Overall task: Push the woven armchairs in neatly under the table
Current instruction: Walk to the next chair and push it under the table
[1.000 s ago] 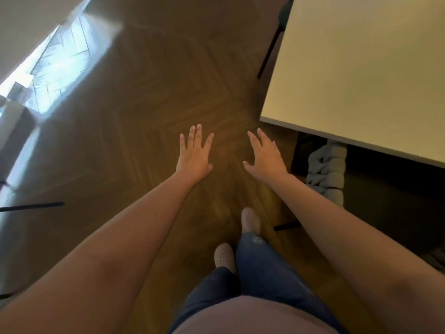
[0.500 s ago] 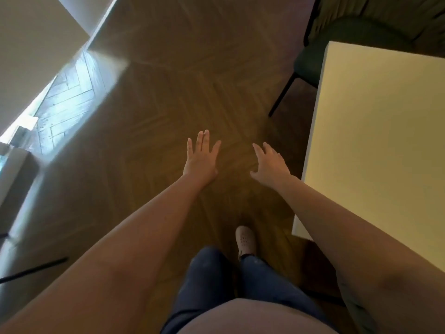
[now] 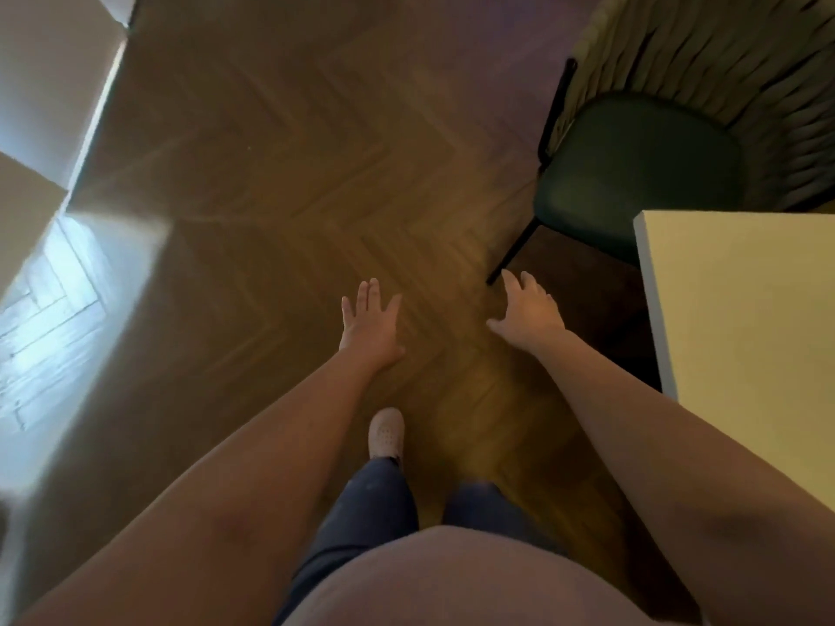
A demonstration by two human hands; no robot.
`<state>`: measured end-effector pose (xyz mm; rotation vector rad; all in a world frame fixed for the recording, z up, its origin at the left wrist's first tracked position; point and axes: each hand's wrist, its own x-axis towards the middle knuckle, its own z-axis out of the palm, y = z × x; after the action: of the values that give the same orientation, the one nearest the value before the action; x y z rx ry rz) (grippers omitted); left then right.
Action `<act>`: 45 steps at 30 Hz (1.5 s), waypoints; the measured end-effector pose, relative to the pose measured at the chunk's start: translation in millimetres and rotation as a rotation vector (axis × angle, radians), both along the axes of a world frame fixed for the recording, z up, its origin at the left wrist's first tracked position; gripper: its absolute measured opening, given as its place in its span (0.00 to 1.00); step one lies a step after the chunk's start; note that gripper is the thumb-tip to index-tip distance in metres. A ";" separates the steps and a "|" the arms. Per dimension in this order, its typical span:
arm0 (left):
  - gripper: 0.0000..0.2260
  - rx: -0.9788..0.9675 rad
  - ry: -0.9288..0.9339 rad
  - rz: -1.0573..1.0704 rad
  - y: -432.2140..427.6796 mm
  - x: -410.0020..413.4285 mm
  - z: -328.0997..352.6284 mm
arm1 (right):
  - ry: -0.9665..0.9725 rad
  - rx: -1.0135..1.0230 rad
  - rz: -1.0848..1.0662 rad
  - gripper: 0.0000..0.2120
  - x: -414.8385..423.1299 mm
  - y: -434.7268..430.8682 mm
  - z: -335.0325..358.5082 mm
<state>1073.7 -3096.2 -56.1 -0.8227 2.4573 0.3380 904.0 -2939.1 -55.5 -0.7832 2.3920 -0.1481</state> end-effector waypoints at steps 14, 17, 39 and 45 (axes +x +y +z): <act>0.41 -0.065 0.034 -0.404 -227.0 -284.7 5.7 | 0.057 -0.056 -0.429 0.44 -222.5 -191.2 -8.1; 0.41 -0.099 0.021 -0.453 -261.9 -365.1 9.5 | 0.096 -0.004 -0.449 0.45 -291.7 -215.7 -14.0; 0.40 -0.187 0.040 -1.223 -413.0 -923.3 27.9 | 0.112 -0.029 -1.283 0.49 -678.6 -351.4 -1.9; 0.41 -0.245 0.004 -1.557 -360.6 -1016.8 23.0 | 0.084 -0.058 -1.511 0.49 -730.7 -340.2 -3.8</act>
<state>56.9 -3456.8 -33.1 1.0776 2.3773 -0.5330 173.3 -3279.3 -59.4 1.1373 2.5104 -0.7577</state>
